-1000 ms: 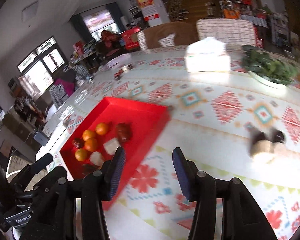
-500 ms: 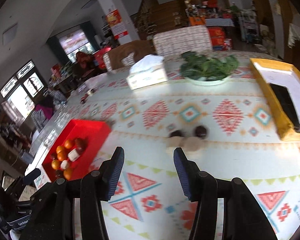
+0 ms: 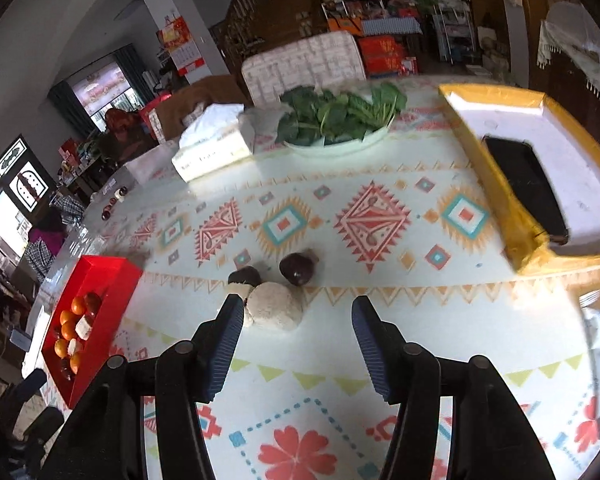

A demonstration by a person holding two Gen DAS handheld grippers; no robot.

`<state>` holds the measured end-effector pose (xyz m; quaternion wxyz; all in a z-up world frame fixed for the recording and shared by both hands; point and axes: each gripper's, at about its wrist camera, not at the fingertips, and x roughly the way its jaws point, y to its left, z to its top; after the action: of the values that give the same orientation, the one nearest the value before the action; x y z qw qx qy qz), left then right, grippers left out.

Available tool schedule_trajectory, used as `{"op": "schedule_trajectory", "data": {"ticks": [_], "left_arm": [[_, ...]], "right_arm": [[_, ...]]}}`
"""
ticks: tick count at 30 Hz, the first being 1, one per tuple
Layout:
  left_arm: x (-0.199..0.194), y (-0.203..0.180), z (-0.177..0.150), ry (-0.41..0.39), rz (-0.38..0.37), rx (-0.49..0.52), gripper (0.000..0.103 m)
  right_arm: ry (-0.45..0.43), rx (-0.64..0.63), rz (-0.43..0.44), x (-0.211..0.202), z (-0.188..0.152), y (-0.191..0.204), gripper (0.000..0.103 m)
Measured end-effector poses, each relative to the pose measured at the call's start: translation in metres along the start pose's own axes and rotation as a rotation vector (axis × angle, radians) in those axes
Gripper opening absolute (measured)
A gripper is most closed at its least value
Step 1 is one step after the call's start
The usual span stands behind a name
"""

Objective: Organize fruits
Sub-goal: 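Move both tools back toward the beige pieces on the table, then close the right tool on a round beige slice while the left tool approaches a beige piece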

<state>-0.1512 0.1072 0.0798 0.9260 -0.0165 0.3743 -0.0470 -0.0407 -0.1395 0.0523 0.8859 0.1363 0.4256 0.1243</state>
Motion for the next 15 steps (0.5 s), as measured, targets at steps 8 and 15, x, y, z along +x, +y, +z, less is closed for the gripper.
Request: {"op": "schedule_trajectory", "data": {"ticks": [8,15], "left_arm": [[0.008,-0.001,0.001,0.017,-0.002,-0.011,0.088],[0.016,-0.003,0.002,0.033,-0.007,-0.011,0.088]], "right_arm": [[0.028,0.018,0.031,0.037,0.001,0.003,0.061],[0.077,-0.029,0.256,0.036,-0.004,0.017,0.063]]}}
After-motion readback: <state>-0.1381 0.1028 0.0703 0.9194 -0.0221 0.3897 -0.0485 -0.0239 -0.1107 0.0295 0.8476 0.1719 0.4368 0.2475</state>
